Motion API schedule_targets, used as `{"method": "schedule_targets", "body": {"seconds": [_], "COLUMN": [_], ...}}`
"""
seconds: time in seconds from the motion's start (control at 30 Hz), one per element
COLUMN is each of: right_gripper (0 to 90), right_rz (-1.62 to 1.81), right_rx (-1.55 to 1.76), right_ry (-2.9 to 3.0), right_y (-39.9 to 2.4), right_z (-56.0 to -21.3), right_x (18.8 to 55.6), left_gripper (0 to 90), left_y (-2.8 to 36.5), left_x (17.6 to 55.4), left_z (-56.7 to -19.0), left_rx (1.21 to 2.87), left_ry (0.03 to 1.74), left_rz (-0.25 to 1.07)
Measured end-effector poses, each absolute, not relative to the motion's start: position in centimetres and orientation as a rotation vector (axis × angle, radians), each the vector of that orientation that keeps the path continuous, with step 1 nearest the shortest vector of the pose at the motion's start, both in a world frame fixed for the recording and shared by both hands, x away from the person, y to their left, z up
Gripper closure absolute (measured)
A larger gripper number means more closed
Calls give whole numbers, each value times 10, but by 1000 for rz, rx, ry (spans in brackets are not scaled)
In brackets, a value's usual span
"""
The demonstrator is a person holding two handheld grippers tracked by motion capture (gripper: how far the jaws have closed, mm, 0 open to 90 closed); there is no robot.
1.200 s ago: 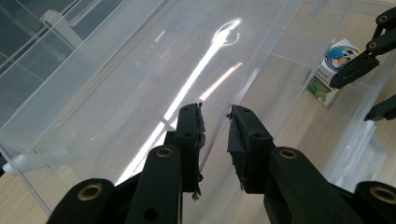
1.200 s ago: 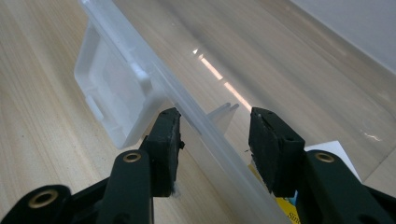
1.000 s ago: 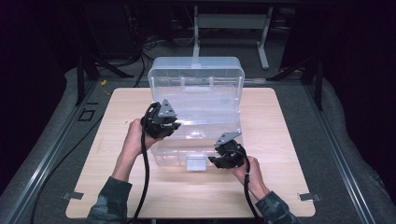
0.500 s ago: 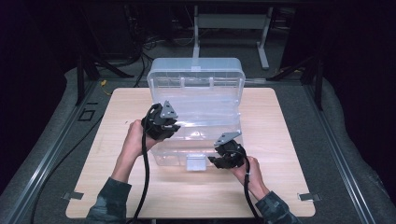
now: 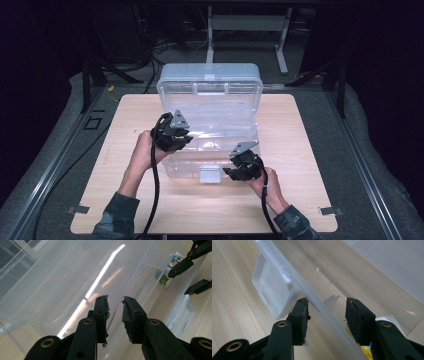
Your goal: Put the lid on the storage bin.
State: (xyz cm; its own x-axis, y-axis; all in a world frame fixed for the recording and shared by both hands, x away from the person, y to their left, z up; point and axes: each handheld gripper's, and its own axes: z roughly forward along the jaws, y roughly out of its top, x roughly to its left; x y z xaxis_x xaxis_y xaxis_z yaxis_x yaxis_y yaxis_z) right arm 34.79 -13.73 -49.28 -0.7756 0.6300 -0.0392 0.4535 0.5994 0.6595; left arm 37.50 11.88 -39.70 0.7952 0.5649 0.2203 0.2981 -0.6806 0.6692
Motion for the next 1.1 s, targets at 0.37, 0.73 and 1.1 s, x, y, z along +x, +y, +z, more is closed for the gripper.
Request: {"method": "schedule_targets", "body": {"seconds": [0.37, 0.73, 1.1], "right_gripper": [525, 492, 484], "right_rz": [954, 942, 1045], "right_rx": [900, 932, 940], "right_ry": [2538, 2550, 2524], "right_y": [-137, -143, -156], "right_z": [-492, -476, -446], "right_x": [346, 342, 331], "left_gripper": [724, 715, 716], "left_y": [120, 120, 121], "left_x": [365, 360, 359], "left_z": [-407, -410, -410], "left_rx": [2319, 2311, 2304], "left_ry": [633, 617, 619], "left_rz": [551, 577, 580]}}
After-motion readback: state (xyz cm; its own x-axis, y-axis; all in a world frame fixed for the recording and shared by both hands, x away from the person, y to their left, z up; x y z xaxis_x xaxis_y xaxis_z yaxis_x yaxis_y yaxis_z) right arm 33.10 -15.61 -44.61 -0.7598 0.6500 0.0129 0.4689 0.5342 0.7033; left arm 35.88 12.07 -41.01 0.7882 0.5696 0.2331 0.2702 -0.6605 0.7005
